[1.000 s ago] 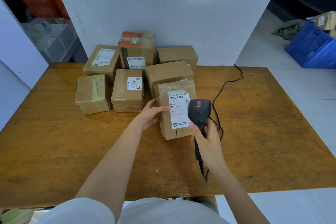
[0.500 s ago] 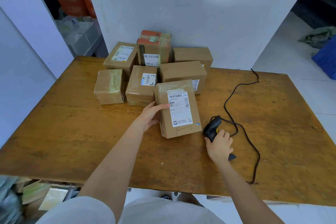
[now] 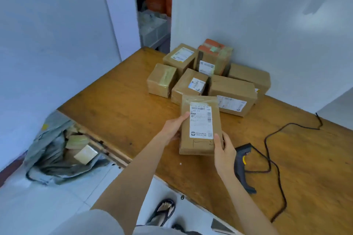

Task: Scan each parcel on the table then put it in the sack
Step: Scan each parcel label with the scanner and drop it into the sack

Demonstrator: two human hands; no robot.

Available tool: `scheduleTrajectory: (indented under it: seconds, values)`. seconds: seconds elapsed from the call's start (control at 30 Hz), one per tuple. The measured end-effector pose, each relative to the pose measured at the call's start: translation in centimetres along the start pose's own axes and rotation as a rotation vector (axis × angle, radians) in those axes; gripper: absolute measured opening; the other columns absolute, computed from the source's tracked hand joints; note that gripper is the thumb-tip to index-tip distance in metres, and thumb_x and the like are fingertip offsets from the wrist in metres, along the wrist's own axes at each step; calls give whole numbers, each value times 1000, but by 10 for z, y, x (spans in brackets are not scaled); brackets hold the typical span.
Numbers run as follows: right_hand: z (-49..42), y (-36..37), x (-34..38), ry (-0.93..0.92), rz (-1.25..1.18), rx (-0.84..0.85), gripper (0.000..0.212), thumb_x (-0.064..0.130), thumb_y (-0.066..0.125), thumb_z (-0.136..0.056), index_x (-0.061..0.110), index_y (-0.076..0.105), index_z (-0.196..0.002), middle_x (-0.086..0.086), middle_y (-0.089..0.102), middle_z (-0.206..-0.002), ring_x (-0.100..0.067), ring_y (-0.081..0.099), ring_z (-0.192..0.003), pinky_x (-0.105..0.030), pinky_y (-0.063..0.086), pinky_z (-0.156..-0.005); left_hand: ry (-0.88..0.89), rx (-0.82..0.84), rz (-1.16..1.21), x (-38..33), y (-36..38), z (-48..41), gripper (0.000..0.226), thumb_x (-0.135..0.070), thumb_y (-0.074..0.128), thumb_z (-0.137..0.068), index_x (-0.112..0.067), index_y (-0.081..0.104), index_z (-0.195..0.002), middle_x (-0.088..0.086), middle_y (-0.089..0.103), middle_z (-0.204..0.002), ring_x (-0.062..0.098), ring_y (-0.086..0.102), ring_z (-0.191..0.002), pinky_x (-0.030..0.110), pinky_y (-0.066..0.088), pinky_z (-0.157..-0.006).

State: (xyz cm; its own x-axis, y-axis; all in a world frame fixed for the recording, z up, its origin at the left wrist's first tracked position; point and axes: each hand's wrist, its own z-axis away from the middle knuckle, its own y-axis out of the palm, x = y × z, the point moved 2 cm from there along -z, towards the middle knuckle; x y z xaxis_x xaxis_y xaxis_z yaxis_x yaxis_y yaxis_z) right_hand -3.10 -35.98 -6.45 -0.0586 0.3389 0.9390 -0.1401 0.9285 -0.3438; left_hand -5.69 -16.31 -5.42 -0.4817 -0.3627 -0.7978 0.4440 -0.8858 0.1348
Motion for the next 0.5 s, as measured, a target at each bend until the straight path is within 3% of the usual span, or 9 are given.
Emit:
scheduleTrajectory:
  seconds: [0.07, 0.17, 0.23, 0.33, 0.43, 0.5]
  values:
    - [-1, 28, 14, -68, 34, 84, 32, 33, 49, -98, 18, 57, -125, 5, 64, -112, -8, 58, -102, -20, 43, -79, 24, -118, 8, -1, -31, 15, 71, -70, 61, -77, -19, 59, -126, -5, 70, -106, 17, 64, -100, 32, 51, -82]
    - [9, 91, 44, -133, 22, 253, 25, 34, 46, -99, 22, 57, -117, 14, 62, -104, 10, 56, -94, -3, 41, -72, 56, -306, 48, 2, -94, 39, 77, -71, 52, -82, -20, 51, -139, 0, 64, -128, 22, 60, -114, 38, 46, -102]
    - [22, 141, 69, -177, 2, 354, 18, 33, 46, -99, 28, 56, -113, 21, 59, -98, 18, 55, -91, 0, 41, -68, 101, -433, 107, 3, -144, 54, 76, -68, 52, -84, -20, 47, -143, 3, 60, -134, 23, 59, -116, 39, 46, -104]
    - [49, 221, 103, -215, -46, 485, 13, 31, 46, -99, 31, 57, -107, 19, 61, -96, 15, 56, -90, -3, 44, -67, 151, -610, 214, 7, -228, 78, 68, -58, 56, -87, -19, 48, -143, 3, 63, -129, 23, 62, -113, 38, 48, -101]
    - [80, 304, 131, -249, -82, 586, 15, 29, 46, -100, 28, 58, -108, 19, 63, -97, 12, 58, -90, -4, 44, -70, 212, -667, 249, 12, -311, 103, 60, -49, 58, -90, -17, 50, -140, 1, 65, -124, 24, 62, -113, 42, 47, -103]
    - [103, 360, 148, -266, -101, 627, 14, 28, 46, -99, 28, 58, -105, 20, 63, -95, 13, 59, -89, -2, 43, -69, 226, -741, 265, 12, -367, 120, 62, -43, 61, -90, -14, 41, -141, 0, 62, -120, 25, 60, -112, 46, 47, -102]
